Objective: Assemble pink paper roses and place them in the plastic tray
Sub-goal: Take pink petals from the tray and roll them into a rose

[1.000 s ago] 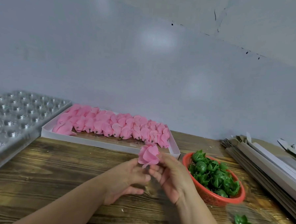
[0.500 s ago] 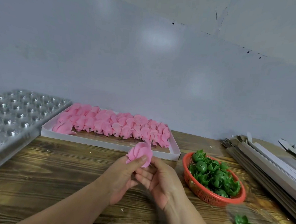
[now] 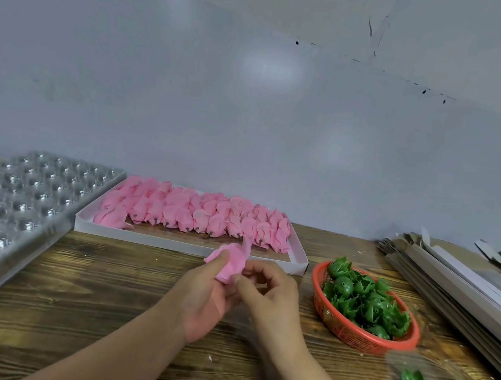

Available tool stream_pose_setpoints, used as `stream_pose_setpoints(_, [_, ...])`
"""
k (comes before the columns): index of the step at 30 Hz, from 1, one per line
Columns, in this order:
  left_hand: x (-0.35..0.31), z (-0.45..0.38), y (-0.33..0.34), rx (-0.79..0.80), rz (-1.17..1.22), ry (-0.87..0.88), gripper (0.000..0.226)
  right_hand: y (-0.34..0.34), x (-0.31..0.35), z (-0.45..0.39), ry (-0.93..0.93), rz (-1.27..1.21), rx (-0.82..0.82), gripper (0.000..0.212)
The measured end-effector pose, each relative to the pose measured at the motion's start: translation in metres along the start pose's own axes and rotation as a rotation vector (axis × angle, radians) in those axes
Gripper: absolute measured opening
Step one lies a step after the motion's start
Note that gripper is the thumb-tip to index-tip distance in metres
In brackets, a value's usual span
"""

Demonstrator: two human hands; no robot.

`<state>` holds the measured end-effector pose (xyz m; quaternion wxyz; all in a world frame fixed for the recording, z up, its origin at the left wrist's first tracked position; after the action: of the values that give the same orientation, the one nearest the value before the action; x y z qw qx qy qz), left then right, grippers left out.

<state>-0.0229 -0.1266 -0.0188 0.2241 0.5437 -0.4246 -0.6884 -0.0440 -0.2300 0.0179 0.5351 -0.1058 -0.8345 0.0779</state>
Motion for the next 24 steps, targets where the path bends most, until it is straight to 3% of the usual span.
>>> stream_pose_setpoints(6, [0.003, 0.001, 0.003, -0.006, 0.014, -0.062, 0.046, 0.001, -0.002, -0.001, -0.067, 0.104, 0.032, 0.022])
stream_pose_setpoints(12, [0.005, 0.005, 0.005, 0.031, -0.085, -0.091, 0.05, 0.002, -0.005, -0.003, -0.051, 0.043, 0.071, 0.026])
stream_pose_setpoints(17, [0.004, 0.005, 0.008, 0.077, -0.081, -0.084, 0.076, 0.001, -0.01, -0.005, 0.007, -0.027, 0.034, 0.036])
stream_pose_setpoints(24, [0.003, 0.007, 0.01, 0.106, -0.081, -0.076, 0.072, 0.0, -0.005, -0.003, -0.084, 0.172, 0.033, 0.021])
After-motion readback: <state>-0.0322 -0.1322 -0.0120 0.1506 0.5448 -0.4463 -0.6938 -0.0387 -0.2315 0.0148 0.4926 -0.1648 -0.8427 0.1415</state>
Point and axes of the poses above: each hand's wrist, its own z-axis away from the middle knuckle, its own y-axis out of the palm, x = y × z, the point moved 4 cm from there along -z, towards the middle knuckle, and after that the axes turned 2 degrees about z, right-handed, at the moved point
